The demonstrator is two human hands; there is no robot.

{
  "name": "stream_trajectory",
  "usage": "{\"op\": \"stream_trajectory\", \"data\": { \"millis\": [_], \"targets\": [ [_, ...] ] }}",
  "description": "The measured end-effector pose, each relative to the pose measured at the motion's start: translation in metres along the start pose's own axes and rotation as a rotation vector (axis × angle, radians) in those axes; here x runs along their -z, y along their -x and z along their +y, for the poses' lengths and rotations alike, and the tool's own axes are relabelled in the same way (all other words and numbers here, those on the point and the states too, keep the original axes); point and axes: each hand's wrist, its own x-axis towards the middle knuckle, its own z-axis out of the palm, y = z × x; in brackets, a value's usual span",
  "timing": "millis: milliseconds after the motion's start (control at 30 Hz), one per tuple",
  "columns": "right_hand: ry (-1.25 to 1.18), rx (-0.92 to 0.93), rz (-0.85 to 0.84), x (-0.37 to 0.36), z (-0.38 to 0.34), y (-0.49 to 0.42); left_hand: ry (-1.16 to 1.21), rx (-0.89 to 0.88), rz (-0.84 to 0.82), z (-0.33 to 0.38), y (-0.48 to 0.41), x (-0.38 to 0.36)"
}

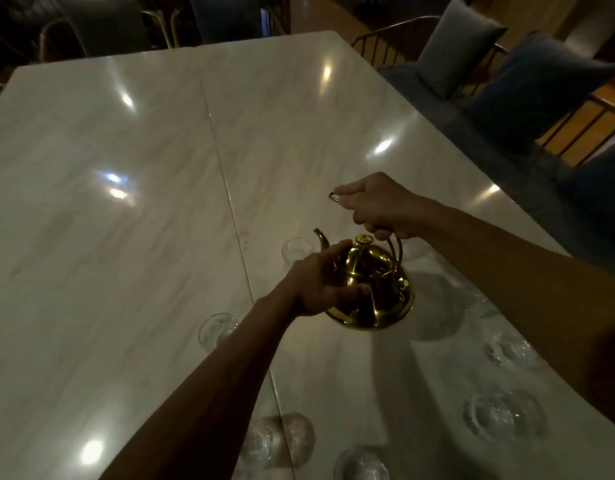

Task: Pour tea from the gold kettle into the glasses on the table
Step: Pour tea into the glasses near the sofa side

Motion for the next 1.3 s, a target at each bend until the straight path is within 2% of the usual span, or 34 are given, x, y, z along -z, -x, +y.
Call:
{"op": "stream_trajectory", "data": {
  "millis": [333,633,967,1300],
  "targets": [
    [-0.179,-0.124,0.090,0.057,0.010,0.032,0.107,-0.094,-0.108,0.045,-0.034,-0.024],
    [-0.244,-0.145,0.162,0.083,0.031,0.030,0.046,-0.220,-0.147,0.053,-0.060,-0.054],
    [-0.201,-0.214,0.148,0.089,0.042,0.010,0.006,-0.309,-0.165,0.045,-0.079,-0.070],
    [-0.168,-0.281,0.128,0.094,0.051,-0.017,0.083,-0.277,-0.213,0.037,-0.095,-0.072]
  ]
}}
